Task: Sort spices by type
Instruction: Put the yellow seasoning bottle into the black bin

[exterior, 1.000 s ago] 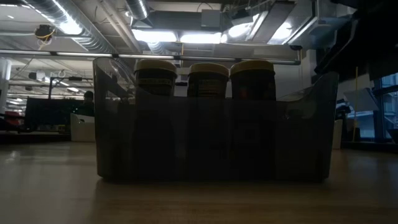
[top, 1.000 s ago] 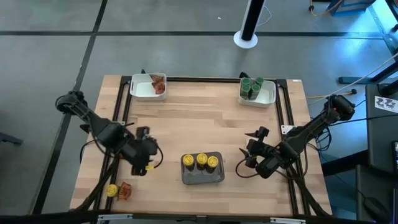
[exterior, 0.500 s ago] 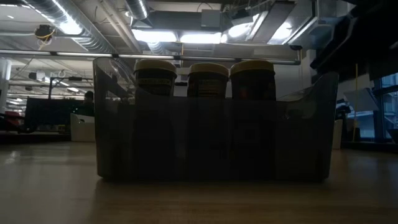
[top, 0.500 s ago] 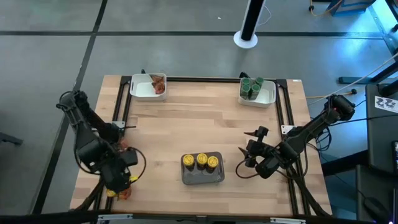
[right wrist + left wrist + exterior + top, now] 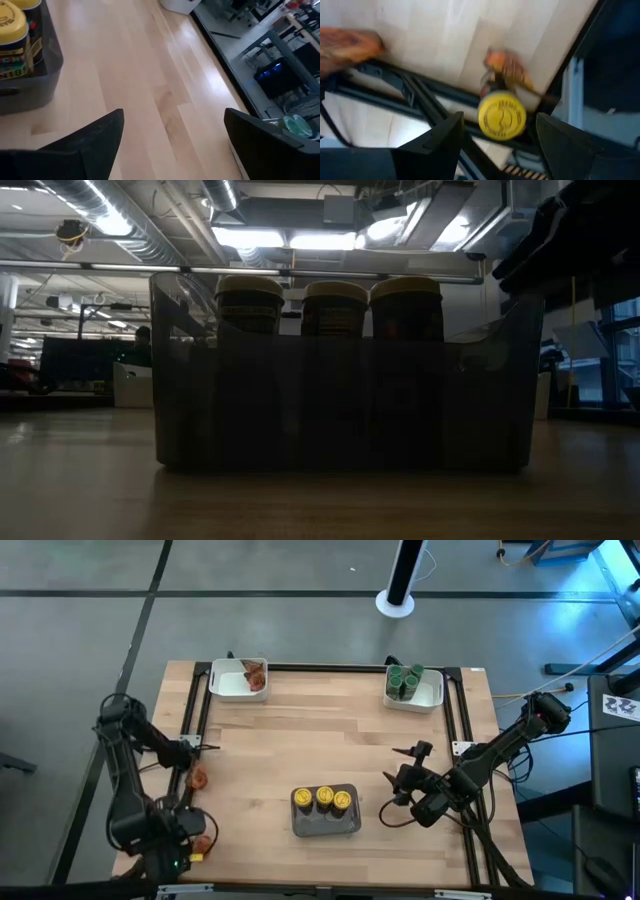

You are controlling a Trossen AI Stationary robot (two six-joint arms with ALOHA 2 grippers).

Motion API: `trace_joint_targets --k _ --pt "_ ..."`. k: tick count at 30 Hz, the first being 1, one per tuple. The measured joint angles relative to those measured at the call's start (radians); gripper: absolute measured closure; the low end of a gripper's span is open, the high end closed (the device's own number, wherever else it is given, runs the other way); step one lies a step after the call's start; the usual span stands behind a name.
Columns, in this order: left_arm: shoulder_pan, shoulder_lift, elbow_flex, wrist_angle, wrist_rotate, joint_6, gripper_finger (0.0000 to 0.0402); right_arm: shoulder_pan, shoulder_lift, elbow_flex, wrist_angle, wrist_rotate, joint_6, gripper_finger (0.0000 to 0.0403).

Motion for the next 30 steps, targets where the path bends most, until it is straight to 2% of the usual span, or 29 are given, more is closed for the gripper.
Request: trace_joint_targets --k 6,11,23,30 --pt "-0.072 0.080 0.000 0.021 0.030 0.000 0.0169 0.000 0.000 0.000 0.001 0.001 0.001 0.0059" --pt "-0.089 0.119 0.000 0.029 0.027 0.025 0.0169 0.000 0.000 0.000 0.004 -0.010 0.012 0.0059" --pt "-0.094 0.132 -0.004 0.016 -0.019 0.083 0.0169 0.000 0.000 0.000 0.004 -0.017 0.038 0.0059" --pt "-0.094 0.126 -0.076 0.110 0.001 0.113 0.0169 0.000 0.000 0.000 0.003 -0.017 0.031 0.0059"
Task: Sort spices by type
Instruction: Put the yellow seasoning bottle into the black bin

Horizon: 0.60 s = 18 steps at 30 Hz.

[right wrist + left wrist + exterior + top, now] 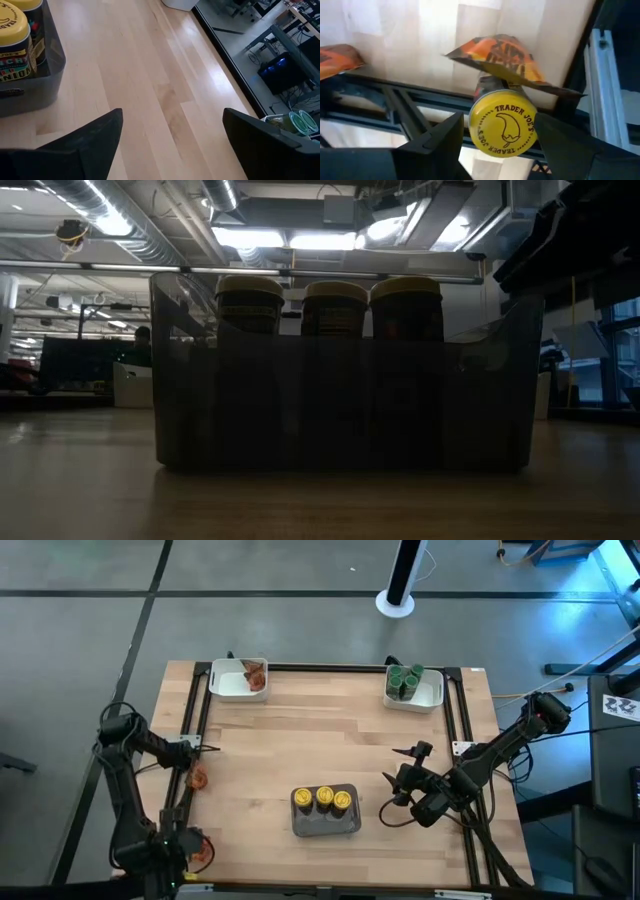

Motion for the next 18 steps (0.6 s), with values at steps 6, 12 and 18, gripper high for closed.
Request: trace_joint_targets --k 6,12,18 --pt "-0.001 0.006 -0.032 0.011 0.001 -0.009 0.0169 0.000 0.000 0.000 0.001 0.001 0.000 0.0059" --pt "0.000 0.003 -0.038 0.024 0.002 -0.007 0.0169 0.000 0.000 0.000 0.005 0.003 0.000 0.0059" --pt "-0.016 -0.001 -0.079 0.070 -0.002 -0.010 0.0169 0.000 0.000 0.000 0.007 0.003 0.000 0.0059"
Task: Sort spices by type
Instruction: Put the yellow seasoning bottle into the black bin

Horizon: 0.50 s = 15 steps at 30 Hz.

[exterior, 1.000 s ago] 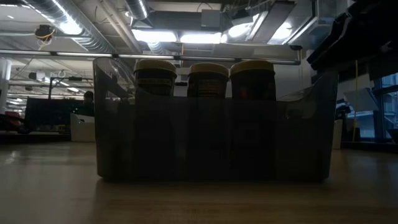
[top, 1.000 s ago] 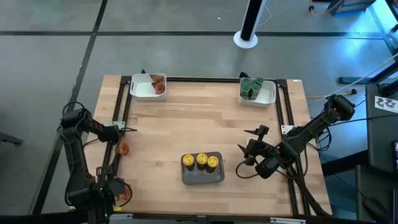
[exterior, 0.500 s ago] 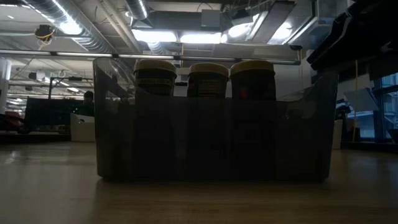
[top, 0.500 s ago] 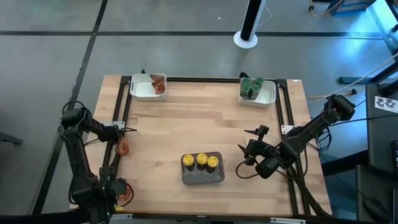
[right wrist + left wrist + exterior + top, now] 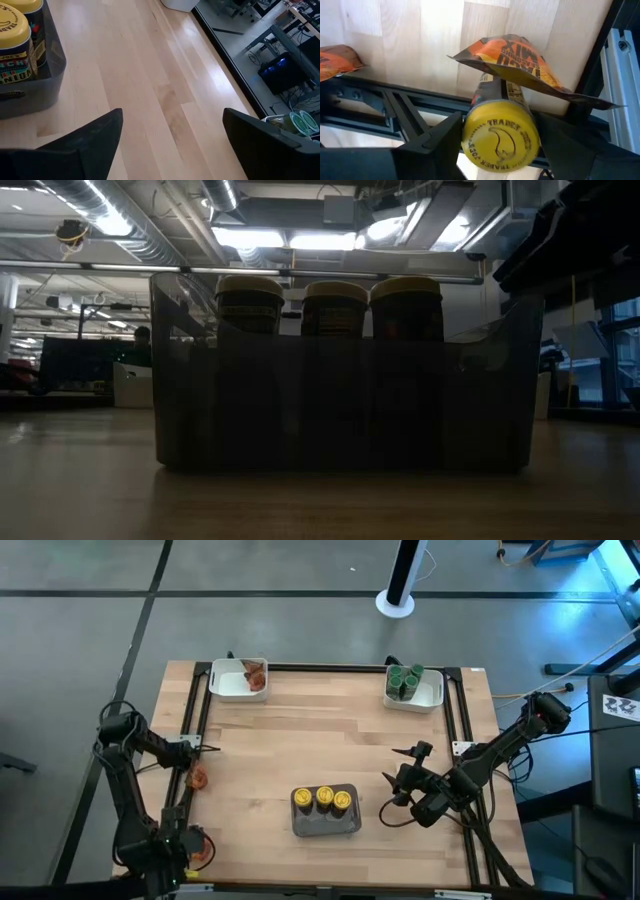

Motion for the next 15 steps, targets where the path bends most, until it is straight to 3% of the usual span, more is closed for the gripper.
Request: trace_joint_targets --k 15 --pt "-0.002 0.005 -0.065 0.070 0.003 0.020 0.0168 0.000 0.000 0.000 0.001 0.000 0.004 0.0059"
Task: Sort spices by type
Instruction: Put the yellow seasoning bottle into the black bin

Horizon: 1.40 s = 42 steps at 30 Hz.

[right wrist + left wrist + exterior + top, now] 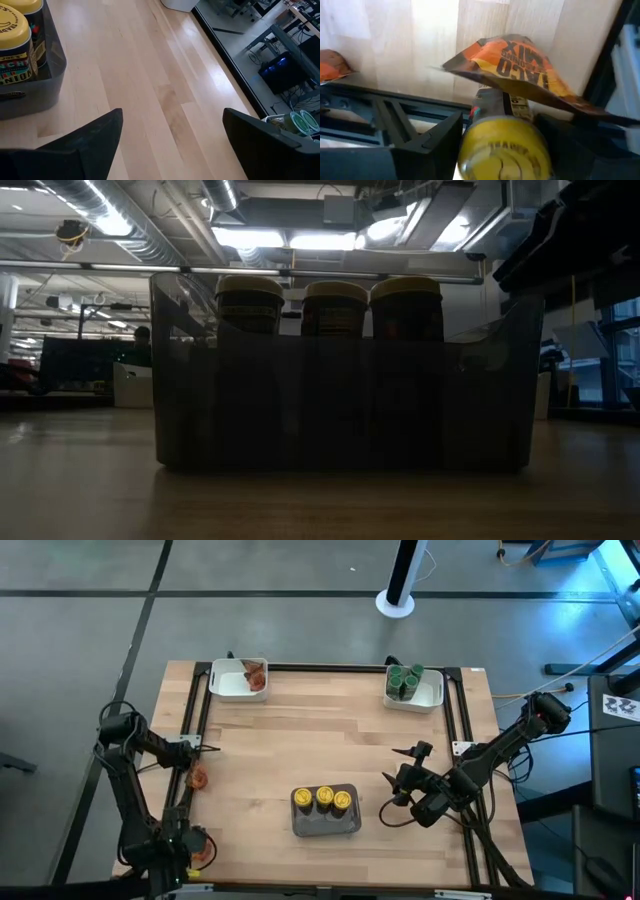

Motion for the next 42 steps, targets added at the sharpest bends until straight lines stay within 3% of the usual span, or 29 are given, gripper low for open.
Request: trace_joint_targets --k 8,19,33,42 --pt "0.003 0.003 -0.041 0.063 0.067 0.000 0.0198 0.000 0.000 0.000 0.000 0.000 0.001 0.0059" --pt "0.063 0.001 -0.030 0.028 0.053 0.058 0.0198 0.000 0.000 0.000 0.000 0.004 0.003 0.0059" --pt "0.254 -0.133 0.145 -0.288 0.050 0.059 0.0198 0.000 0.000 0.000 0.008 0.005 0.003 0.0059" --pt "0.427 -0.162 0.164 -0.329 0.040 0.156 0.0198 0.000 0.000 0.000 0.008 0.017 0.001 0.0059"
